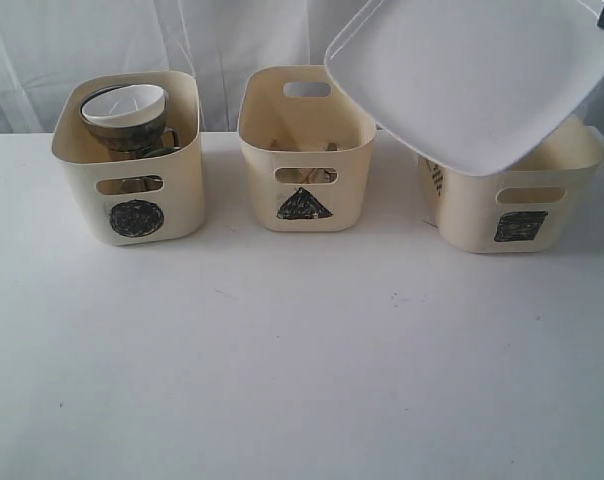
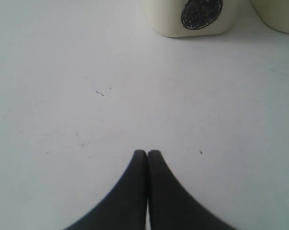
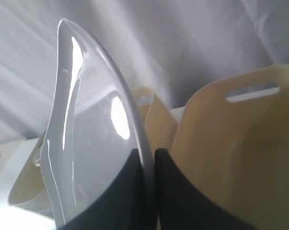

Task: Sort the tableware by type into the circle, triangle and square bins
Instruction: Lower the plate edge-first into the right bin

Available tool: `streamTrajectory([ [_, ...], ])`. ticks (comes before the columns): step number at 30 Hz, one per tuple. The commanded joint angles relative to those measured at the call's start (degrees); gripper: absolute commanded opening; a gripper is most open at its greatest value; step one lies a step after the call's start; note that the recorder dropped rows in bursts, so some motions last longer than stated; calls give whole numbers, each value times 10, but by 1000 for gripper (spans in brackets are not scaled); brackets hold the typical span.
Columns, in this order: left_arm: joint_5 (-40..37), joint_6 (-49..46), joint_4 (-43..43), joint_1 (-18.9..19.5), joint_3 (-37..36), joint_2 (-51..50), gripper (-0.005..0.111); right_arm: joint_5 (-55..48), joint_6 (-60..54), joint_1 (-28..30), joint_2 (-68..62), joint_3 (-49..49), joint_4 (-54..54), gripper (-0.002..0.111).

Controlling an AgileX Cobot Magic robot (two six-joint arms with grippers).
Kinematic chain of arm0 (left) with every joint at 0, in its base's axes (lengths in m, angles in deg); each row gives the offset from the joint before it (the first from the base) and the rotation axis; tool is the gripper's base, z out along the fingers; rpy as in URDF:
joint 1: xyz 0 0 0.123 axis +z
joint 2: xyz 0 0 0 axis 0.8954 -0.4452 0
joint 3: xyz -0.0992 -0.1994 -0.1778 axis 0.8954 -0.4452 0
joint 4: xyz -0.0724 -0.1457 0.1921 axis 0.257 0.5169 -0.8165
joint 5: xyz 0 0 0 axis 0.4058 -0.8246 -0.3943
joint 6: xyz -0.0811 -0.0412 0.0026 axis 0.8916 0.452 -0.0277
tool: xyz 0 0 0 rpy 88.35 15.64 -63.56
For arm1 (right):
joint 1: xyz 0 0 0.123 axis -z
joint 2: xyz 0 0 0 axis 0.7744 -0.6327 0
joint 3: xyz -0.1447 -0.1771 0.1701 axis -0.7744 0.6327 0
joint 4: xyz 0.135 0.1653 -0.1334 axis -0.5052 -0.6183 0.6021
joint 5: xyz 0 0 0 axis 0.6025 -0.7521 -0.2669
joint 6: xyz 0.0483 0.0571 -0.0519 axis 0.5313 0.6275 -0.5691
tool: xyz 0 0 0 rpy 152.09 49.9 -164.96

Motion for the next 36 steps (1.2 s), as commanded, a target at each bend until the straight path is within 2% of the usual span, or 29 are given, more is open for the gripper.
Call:
streamTrajectory([
  [1,0,1,2,-4,-1,2,0,72,12,14,-4,-26,-41,0],
  [4,0,1,2,-4,-1,2,0,115,8,19,-7,-35,-37,0],
  [13,0,1,2,-4,-1,2,0,155,7,31,-55,-66,-32,0],
  [20,0,1,2,-4,-1,2,0,189,-47,31,-73,-83,-28,0],
  [28,0,1,2,-4,-1,2,0,192,-84,31,-73,-104,-13,0],
  [36,0,1,2,-4,-1,2,0,173,-193,30,-73,-104,-6,0],
])
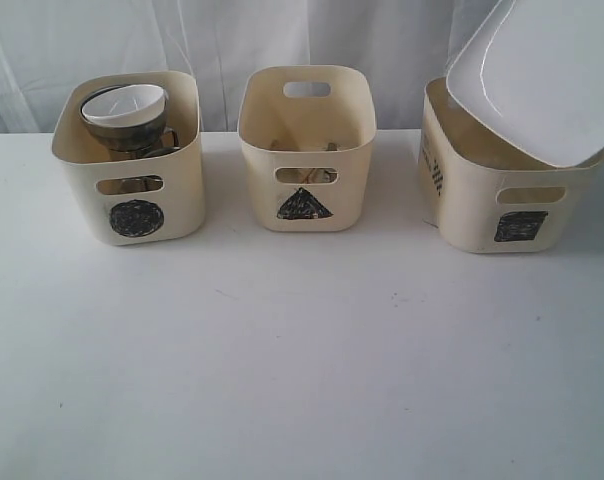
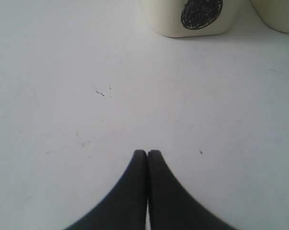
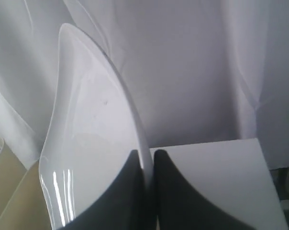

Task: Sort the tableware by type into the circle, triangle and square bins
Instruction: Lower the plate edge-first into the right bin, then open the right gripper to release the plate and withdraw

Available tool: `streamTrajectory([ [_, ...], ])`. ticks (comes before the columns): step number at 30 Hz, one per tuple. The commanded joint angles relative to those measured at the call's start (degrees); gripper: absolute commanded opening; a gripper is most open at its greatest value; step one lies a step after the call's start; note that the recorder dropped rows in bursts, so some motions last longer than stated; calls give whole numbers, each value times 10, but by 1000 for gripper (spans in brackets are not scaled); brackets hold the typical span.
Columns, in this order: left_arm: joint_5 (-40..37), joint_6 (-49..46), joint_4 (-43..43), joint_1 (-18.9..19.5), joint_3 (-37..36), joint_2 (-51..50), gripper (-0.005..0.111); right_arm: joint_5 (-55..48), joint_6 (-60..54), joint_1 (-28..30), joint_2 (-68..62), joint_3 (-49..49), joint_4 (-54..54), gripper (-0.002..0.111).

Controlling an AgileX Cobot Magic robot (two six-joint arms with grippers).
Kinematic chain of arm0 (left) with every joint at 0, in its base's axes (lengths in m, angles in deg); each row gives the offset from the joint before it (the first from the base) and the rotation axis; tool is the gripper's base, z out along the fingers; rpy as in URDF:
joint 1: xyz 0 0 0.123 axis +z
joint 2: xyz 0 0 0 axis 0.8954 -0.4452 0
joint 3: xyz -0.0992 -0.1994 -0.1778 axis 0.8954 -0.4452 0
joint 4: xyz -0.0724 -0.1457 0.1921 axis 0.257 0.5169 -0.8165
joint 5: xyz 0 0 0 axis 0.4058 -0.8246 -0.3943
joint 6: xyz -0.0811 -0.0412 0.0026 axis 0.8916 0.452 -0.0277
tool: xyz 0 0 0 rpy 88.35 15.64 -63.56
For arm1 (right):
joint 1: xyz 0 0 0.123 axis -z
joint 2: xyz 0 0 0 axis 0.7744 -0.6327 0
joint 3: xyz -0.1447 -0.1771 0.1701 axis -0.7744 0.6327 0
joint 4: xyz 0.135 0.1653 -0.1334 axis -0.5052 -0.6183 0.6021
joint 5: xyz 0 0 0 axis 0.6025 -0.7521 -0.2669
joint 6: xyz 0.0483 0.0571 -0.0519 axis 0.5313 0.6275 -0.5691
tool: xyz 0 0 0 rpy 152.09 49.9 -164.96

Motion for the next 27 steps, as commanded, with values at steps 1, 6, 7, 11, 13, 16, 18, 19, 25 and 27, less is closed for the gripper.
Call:
streamTrajectory([
  [1,0,1,2,-4,-1,2,0,-15,-53,2,7,-8,-22,0],
  [6,0,1,2,-4,-1,2,0,-22,-86,1,7,-8,-22,0],
  [7,0,1,2,-4,-1,2,0,-23,-86,1,7,-8,-22,0],
  [11,0,1,2,-4,-1,2,0,-23,-100,1,-4,-8,-22,0],
  [13,0,1,2,-4,-1,2,0,-23,-100,0,-10,-8,-22,0],
  [16,0,1,2,-4,-1,2,0,-23,-118,-7,-18,-8,-22,0],
  [18,0,1,2,-4,-1,2,0,-23,-132,-14,-24,-8,-22,0],
  [19,0,1,2,-4,-1,2,0,-23,-134,-22,-30,-8,-22,0],
  [25,0,1,2,-4,-1,2,0,3,-130,-45,-42,-8,-22,11],
  [27,0,1,2,-4,-1,2,0,2,-128,-45,-42,-8,-22,27],
])
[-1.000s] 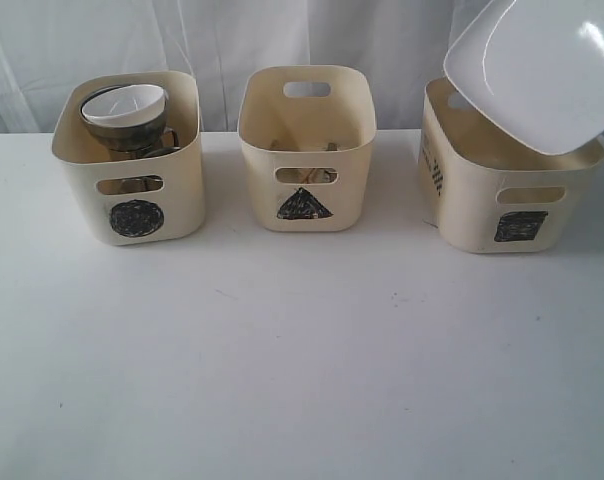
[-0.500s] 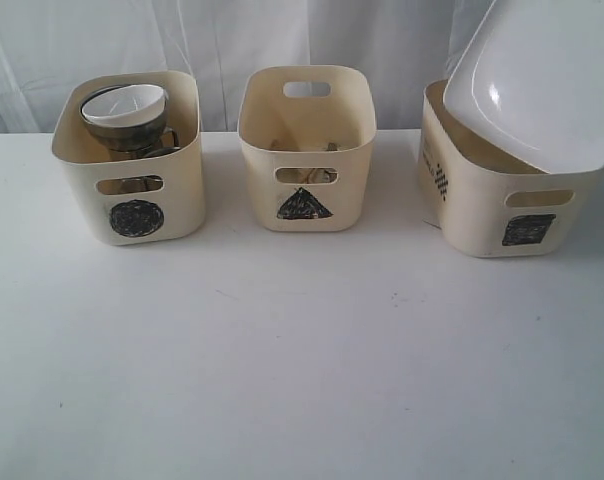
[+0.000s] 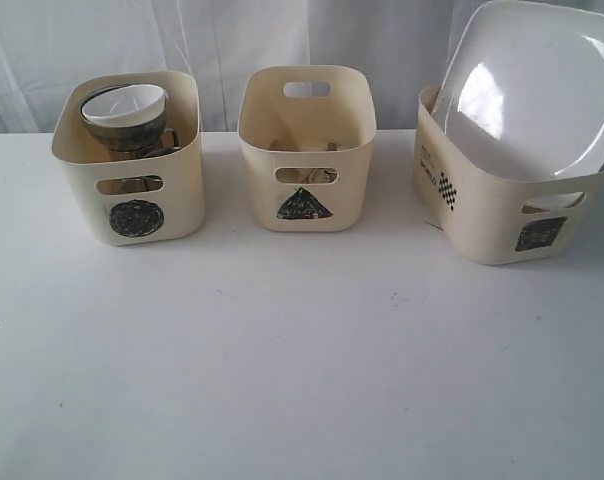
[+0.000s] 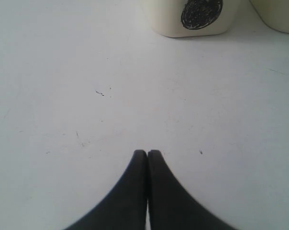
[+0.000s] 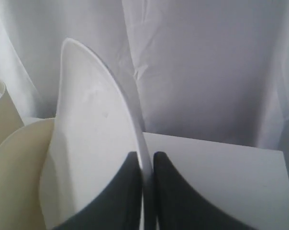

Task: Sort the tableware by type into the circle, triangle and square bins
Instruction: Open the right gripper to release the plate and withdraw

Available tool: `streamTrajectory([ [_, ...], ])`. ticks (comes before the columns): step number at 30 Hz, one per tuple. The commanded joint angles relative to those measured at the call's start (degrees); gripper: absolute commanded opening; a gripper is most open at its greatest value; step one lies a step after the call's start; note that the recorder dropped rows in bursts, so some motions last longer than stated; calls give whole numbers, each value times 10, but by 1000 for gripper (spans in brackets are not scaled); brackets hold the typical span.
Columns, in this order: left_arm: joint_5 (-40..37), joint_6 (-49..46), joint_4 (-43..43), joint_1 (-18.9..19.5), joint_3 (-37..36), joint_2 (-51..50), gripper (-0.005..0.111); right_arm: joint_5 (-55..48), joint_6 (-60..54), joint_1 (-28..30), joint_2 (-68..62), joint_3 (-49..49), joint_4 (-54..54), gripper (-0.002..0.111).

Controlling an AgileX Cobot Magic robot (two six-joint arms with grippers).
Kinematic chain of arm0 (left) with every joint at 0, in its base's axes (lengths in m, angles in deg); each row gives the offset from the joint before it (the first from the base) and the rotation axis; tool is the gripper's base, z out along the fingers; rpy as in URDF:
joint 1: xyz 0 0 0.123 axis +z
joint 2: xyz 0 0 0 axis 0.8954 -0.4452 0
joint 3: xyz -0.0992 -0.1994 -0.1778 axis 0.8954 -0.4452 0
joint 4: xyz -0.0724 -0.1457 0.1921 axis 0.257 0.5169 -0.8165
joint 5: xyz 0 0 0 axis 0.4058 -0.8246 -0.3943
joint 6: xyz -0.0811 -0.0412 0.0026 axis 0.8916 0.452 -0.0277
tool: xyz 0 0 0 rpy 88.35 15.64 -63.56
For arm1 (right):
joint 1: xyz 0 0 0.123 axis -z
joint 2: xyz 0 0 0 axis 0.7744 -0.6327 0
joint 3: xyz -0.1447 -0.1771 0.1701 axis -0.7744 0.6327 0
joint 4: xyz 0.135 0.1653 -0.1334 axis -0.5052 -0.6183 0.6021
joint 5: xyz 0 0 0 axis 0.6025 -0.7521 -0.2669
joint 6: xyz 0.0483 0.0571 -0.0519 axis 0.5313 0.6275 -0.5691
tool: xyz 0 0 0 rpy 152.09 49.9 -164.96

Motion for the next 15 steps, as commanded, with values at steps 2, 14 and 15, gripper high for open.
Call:
streamTrajectory([
  [2,0,1,2,-4,-1,2,0,4,30,-1,3,-8,-22,48],
  [14,0,1,2,-4,-1,2,0,-59,306,0,61,-8,-23,17],
  [15,0,1,2,-4,-1,2,0,-59,309,0,75,-8,-23,8],
])
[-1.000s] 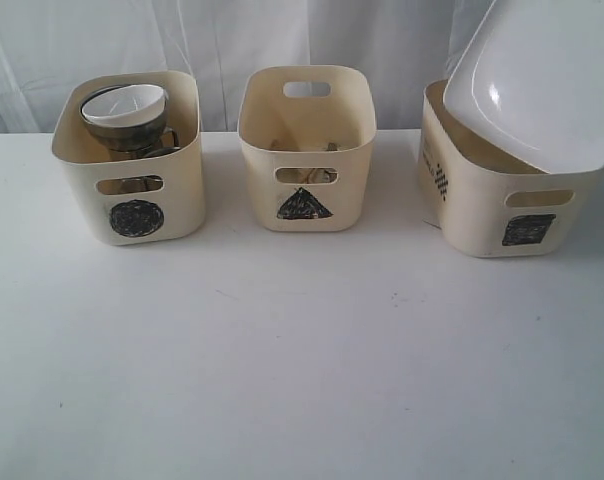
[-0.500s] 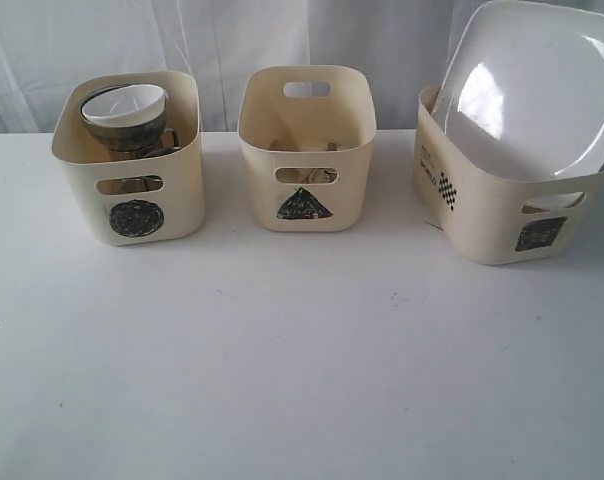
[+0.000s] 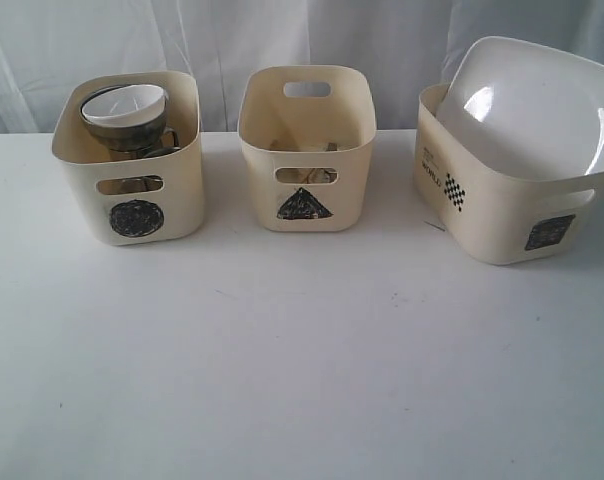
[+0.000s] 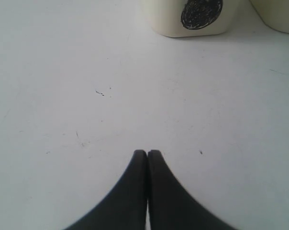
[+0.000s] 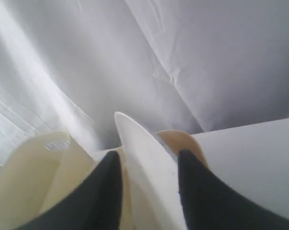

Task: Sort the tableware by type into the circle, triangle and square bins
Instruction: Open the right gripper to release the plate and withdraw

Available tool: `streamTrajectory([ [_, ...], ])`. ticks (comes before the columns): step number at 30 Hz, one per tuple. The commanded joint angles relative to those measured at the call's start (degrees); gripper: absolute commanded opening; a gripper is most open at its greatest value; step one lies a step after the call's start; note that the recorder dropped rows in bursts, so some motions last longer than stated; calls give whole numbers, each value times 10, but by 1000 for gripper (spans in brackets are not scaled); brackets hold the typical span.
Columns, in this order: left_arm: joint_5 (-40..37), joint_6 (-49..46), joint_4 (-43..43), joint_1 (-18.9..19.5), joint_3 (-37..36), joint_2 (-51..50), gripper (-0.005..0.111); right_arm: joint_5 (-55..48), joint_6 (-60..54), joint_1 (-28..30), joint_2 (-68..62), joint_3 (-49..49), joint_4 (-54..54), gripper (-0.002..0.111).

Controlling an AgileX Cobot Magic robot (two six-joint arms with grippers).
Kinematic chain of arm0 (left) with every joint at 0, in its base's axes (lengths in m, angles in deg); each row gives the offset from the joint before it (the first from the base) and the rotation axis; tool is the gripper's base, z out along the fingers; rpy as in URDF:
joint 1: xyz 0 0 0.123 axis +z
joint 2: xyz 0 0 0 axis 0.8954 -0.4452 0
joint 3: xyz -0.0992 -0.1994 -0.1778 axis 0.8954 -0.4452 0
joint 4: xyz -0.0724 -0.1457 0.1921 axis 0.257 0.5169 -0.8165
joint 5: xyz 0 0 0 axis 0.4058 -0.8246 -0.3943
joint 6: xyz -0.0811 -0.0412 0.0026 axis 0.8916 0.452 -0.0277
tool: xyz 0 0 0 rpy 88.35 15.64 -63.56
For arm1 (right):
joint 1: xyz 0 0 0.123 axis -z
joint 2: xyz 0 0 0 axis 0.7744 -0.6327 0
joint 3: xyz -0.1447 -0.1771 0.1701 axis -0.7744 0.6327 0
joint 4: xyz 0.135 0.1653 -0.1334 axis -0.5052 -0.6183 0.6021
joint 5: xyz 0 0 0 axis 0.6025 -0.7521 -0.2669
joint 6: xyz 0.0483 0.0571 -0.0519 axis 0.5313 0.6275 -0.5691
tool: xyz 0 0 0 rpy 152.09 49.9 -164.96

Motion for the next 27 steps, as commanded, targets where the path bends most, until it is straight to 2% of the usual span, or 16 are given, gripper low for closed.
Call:
streamTrajectory([
  [1,0,1,2,-4,-1,2,0,-10,71,1,64,-2,-2,0],
  [6,0,1,2,-4,-1,2,0,19,147,-1,130,8,19,0],
  [9,0,1,2,-4,-1,2,0,46,145,-17,209,41,36,0],
  [14,0,1,2,-4,-1,2,0,248,148,-109,386,135,105,0],
  [15,0,1,2,-4,-1,2,0,304,148,-143,448,171,117,0],
  [16,0,1,2,-4,-1,2,0,315,148,-154,471,188,121,0],
  [18,0,1,2,-4,-1,2,0,303,144,-182,548,233,127,0],
  [21,0,1,2,-4,-1,2,0,176,136,-211,643,303,224,0],
  [23,0,1,2,-4,-1,2,0,124,148,-210,681,339,253,0],
  [25,0,1,2,-4,-1,2,0,73,237,-210,705,363,255,0],
  [27,0,1,2,-4,-1,2,0,82,271,-210,723,369,305,0],
])
